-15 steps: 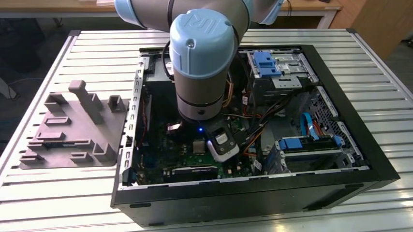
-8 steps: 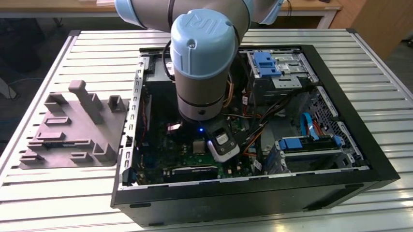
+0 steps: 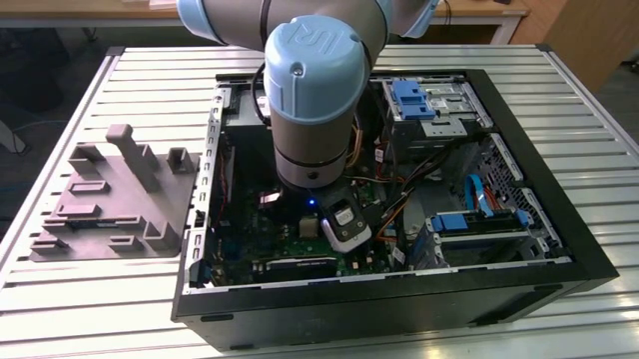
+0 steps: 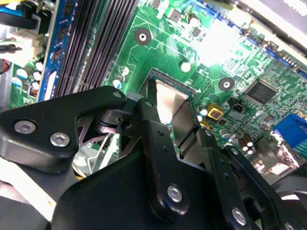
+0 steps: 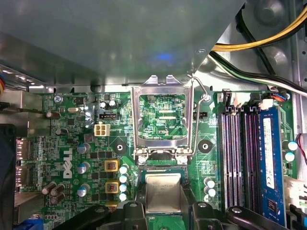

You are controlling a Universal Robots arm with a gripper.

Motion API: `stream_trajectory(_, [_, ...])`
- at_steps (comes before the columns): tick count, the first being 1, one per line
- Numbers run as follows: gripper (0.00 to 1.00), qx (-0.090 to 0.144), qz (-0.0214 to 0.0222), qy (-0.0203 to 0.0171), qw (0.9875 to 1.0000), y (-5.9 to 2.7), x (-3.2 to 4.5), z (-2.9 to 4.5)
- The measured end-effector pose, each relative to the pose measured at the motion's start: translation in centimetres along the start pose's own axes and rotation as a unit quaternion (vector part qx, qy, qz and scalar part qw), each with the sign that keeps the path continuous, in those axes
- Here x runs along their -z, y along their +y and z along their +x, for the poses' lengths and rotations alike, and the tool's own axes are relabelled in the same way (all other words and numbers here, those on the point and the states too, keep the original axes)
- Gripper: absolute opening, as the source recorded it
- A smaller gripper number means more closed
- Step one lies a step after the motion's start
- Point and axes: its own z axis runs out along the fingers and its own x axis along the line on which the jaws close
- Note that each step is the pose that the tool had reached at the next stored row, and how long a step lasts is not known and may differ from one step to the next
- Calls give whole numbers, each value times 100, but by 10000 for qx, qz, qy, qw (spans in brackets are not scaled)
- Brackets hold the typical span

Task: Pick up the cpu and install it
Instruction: 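Place the cpu into insertion slot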

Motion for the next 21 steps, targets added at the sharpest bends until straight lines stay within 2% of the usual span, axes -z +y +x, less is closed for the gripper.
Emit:
stream_trajectory(8, [39,0,-2,-1,10000,0,-1,0])
stream_trajectory(9, [45,0,-2,0,10000,0,-1,0])
stream_trajectory(12, [45,-1,-1,0,10000,0,3,0])
stream_trajectory(21, [45,5,-1,0,10000,5,63,0])
